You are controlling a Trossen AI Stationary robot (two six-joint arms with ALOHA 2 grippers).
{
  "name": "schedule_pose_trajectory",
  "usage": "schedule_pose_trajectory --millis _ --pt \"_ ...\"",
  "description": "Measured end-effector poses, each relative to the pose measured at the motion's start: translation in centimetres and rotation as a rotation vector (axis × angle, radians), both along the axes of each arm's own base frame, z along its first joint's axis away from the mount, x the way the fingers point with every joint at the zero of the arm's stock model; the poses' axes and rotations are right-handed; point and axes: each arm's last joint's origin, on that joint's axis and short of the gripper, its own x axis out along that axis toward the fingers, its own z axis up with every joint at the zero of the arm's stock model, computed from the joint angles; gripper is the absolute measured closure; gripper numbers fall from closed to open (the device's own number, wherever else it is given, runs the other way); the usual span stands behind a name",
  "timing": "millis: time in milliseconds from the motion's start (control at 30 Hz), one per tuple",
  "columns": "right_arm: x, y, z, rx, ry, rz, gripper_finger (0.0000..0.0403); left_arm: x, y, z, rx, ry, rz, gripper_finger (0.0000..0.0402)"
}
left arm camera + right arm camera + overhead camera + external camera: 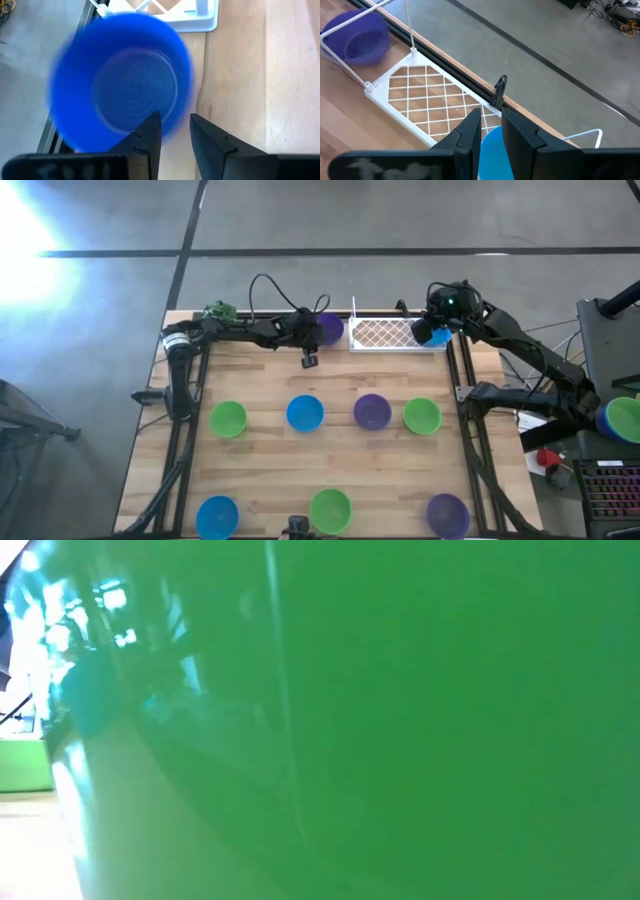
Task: Pick & Place Mini bowls
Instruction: Put the top violet bowl on the shelf
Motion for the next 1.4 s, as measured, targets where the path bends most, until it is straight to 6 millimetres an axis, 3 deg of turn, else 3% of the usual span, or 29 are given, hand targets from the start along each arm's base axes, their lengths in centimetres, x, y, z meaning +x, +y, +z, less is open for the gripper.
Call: schedule_pose_trajectory --millis 333,1033,1400 --pt "0.0 0.0 0.0 0.000 0.000 0.000 0.0328 0.3 0.2 0.8 0.014 -0.020 -0.003 0.0299" --pt "0.0 0.0 0.0 -0.003 0.005 0.005 0.0328 0.3 0.4 -0.4 0.010 0.022 -0.013 0.0299" --pt "0.0 0.0 0.0 -0.005 0.006 0.006 0.0328 0.8 0.6 0.4 0.041 0.004 -0.032 0.0299"
